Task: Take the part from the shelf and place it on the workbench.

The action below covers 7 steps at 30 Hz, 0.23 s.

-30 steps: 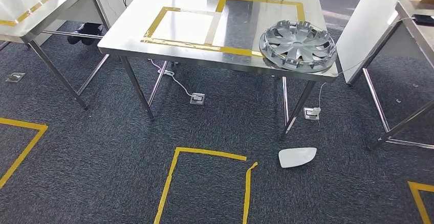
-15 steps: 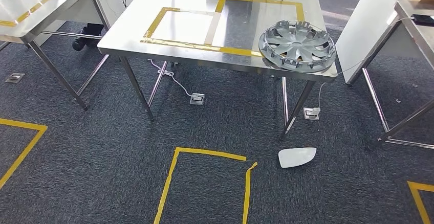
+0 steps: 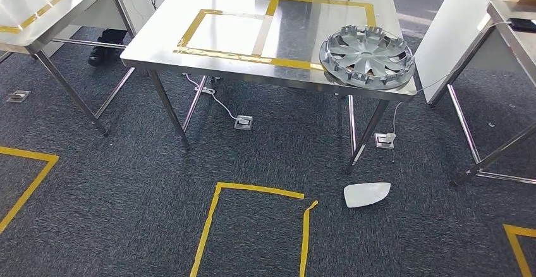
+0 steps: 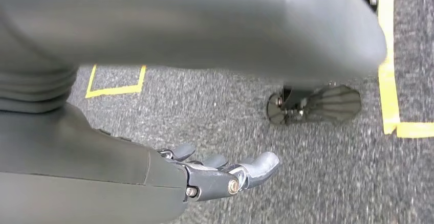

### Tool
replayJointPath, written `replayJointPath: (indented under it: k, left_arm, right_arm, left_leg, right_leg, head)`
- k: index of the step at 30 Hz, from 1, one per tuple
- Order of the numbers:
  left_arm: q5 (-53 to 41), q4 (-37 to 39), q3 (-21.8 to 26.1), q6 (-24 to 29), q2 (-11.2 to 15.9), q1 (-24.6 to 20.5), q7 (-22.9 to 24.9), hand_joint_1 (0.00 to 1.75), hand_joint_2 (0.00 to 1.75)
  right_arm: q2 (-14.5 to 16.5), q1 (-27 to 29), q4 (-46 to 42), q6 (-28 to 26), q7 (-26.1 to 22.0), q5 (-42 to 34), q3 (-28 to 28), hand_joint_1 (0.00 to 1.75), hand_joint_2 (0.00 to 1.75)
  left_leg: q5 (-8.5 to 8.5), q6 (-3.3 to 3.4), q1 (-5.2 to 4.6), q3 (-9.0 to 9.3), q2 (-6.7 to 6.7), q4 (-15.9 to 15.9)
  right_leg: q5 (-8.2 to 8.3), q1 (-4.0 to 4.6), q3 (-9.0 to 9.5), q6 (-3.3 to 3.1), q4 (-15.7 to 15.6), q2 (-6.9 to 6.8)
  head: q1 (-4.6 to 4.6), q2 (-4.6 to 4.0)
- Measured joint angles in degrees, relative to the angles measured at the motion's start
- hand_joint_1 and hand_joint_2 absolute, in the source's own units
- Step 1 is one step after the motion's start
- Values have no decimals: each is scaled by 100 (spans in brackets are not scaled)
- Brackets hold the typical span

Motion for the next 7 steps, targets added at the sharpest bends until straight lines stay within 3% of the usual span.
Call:
replayJointPath:
  k: [1, 7]
  left_arm:
    - [92, -20, -70, -60, 19, 21, -34, 0, 175]
    - [594, -135, -480, -388, 127, 141, -217, 0, 175]
  right_arm:
    - [-22, 23, -18, 0, 15, -113, 124, 0, 0]
    - [-142, 159, -123, 0, 40, -722, 817, 0, 0]
  left_leg:
    - [0, 0, 0, 0, 0, 0]
    - [0, 0, 0, 0, 0, 0]
  right_leg:
    - [0, 0, 0, 0, 0, 0]
    - [0, 0, 0, 0, 0, 0]
  head:
    - [0, 0]
    - [0, 0]
